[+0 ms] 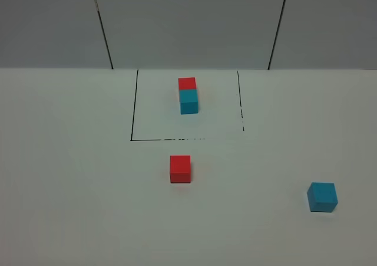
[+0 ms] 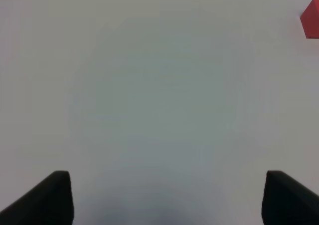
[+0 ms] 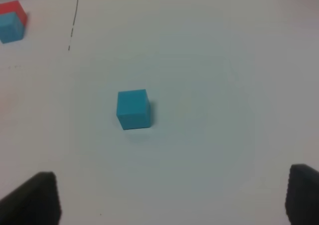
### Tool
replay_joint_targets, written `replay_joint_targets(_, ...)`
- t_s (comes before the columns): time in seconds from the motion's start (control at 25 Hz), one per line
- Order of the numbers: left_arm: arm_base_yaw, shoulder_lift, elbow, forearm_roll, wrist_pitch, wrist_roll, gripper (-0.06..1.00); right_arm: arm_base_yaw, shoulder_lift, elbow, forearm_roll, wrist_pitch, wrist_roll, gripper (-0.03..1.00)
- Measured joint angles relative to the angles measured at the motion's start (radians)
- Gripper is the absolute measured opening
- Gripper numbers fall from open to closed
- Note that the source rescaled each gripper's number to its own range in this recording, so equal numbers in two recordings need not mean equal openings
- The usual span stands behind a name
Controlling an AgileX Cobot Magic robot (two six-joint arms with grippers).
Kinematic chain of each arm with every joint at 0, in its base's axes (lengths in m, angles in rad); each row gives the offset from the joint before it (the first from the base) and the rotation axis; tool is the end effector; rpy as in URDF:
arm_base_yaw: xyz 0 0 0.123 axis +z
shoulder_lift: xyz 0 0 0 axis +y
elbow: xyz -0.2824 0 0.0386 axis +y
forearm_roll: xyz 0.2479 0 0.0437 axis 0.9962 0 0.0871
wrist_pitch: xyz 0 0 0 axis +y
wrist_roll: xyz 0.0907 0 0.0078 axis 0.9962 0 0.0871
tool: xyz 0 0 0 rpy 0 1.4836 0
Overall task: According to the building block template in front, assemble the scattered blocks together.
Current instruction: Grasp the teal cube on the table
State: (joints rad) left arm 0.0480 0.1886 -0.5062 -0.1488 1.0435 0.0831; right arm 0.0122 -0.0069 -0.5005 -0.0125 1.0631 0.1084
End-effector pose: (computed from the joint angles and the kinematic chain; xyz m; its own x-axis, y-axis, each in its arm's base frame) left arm 0.0249 -0.0105 0.2792 -0.5911 -0.0206 -0.8063 0.0601 0.9958 -0.0696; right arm -0.0061 -0.0011 0.2771 -0.4494 0.0967 -0.8881 0.0437 0.9953 0.0862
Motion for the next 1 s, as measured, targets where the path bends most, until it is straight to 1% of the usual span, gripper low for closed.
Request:
replay_joint_targets(0.12, 0.0, -0.013, 0.001, 0.0, -0.001, 0.0, 0.68, 0.0, 0.0, 0.0, 0.0, 0.0, 0.0, 0.8)
replay_joint_targets(0.44, 0.0, -0.139, 0.001, 0.0, -0.003, 0.001, 0.68, 0.0, 0.0, 0.0, 0.0, 0.0, 0.0, 0.8)
replay_joint_targets(1.0, 0.0, -0.163, 0.001, 0.0, -0.003, 0.002, 0.68, 0.0, 0.0, 0.0, 0.0, 0.0, 0.0, 0.8)
